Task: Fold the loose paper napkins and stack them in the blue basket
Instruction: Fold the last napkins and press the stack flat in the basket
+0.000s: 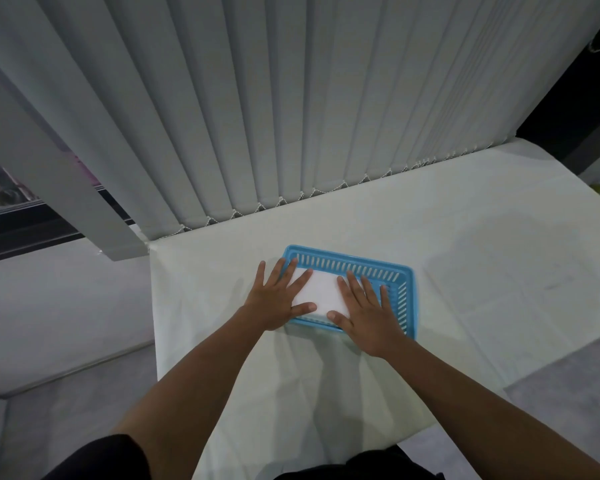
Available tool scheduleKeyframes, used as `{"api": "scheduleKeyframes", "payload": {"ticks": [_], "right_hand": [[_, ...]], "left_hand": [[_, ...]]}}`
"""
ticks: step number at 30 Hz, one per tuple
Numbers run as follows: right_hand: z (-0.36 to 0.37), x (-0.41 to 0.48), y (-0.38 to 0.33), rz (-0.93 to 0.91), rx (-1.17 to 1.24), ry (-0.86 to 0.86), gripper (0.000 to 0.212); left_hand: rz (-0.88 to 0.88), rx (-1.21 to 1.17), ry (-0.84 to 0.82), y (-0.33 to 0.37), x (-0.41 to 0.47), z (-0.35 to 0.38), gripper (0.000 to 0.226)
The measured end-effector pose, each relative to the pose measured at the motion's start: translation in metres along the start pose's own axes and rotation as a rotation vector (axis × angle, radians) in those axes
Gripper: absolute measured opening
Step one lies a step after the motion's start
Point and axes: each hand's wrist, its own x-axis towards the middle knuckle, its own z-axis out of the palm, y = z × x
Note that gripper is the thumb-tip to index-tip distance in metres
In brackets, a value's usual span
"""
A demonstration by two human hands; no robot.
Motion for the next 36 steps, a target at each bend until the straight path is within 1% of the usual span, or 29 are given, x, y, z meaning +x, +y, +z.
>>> {"api": "scheduleKeyframes", "payload": {"ticks": [3,6,7,9,12,14,15,17,18,20,24,29,34,36], "right_hand": [[0.0,-0.002,0.0,0.008,-0.009,0.01,0.087],[-0.006,-0.006,0.001,0.038,0.043,0.033,0.088],[-0.009,-0.009,0.002,0.058,0.076,0.06,0.085],[-0.015,-0.015,0.005,0.119,0.176,0.165,0.077],[-0.018,-0.022,0.012,0.305,0.387,0.371,0.071],[-0.017,-0.025,0.016,0.478,0.552,0.429,0.071],[-0.016,-0.026,0.019,0.558,0.633,0.417,0.071],[-0.012,-0.027,0.023,0.666,0.759,0.355,0.073],[-0.01,-0.027,0.026,0.689,0.804,0.332,0.075],[-0.008,-0.026,0.03,0.692,0.882,0.327,0.076],[-0.012,-0.023,0.033,0.678,0.996,0.334,0.073],[-0.022,-0.016,0.05,0.66,0.972,0.342,0.068],[-0.047,0.0,0.094,0.618,0.982,0.369,0.065],[-0.057,0.008,0.118,0.609,0.979,0.379,0.064]], "left_hand": [[0.007,-0.008,-0.006,0.0,-0.001,0.0,0.092],[0.01,-0.055,0.016,0.0,-0.005,-0.003,0.09],[-0.001,-0.082,0.039,-0.001,-0.007,-0.004,0.089],[-0.061,-0.17,0.118,-0.002,-0.011,-0.007,0.083],[-0.27,-0.471,0.222,-0.003,-0.011,-0.012,0.072],[-0.412,-0.727,0.228,-0.003,-0.008,-0.013,0.068],[-0.458,-0.888,0.201,-0.001,-0.007,-0.013,0.068],[-0.478,-1.226,0.14,0.004,-0.008,-0.014,0.071],[-0.486,-1.345,0.115,0.008,-0.008,-0.013,0.069],[-0.521,-1.468,0.105,0.014,-0.006,-0.011,0.066],[-0.601,-1.536,0.14,0.018,0.001,-0.007,0.071],[-0.606,-1.553,0.156,0.029,0.013,-0.017,0.064],[-0.605,-1.512,0.186,0.054,0.046,-0.035,0.067],[-0.6,-1.526,0.202,0.071,0.065,-0.046,0.064]]}}
